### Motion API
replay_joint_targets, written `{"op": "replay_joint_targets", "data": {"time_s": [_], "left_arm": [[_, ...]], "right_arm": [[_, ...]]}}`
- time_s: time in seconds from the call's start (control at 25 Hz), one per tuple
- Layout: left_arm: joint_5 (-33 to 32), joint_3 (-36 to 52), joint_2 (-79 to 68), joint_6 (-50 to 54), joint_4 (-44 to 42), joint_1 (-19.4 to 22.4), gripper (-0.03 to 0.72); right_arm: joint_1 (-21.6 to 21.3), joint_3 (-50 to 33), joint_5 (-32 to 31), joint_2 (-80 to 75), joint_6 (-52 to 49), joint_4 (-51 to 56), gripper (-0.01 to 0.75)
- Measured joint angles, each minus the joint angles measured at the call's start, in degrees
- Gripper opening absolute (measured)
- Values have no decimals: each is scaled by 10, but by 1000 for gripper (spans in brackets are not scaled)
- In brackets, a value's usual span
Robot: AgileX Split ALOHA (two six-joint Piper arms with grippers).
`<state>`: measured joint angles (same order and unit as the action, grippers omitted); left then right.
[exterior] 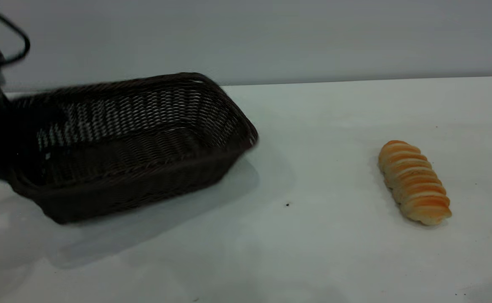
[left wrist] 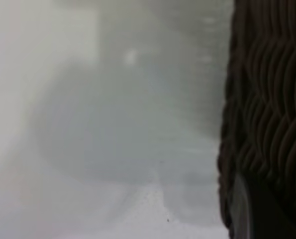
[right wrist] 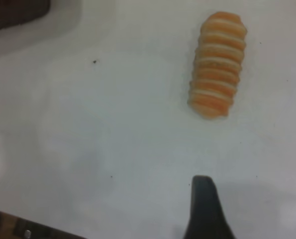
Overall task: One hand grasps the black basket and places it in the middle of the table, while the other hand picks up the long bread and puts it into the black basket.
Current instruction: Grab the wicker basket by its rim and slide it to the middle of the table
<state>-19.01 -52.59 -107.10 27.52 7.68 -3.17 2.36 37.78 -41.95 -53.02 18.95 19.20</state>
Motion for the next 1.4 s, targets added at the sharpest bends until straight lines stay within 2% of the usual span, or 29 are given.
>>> {"op": "replay_joint_targets", "data": {"time_s": [0.24,0.48,0.6,0.72,1.08,1.16,1.4], "left_arm": [[-62,-68,-1,-219,113,-5,144],[-136,-176,-101,-421,228,-5,144],[-175,-229,-153,-449,244,-8,144],[-187,-256,-188,-454,245,-8,144],[-188,-262,-212,-483,243,-8,149],[-191,-263,-212,-483,244,-8,202],[-217,-271,-212,-482,250,-8,478]], "right_arm": [[0,0,-1,0,0,0,491],[0,0,-1,0,0,0,491],[0,0,-1,0,0,0,491],[0,0,-1,0,4,0,491],[0,1,-1,0,10,0,491],[0,1,-1,0,10,0,491],[0,1,-1,0,10,0,491]]}}
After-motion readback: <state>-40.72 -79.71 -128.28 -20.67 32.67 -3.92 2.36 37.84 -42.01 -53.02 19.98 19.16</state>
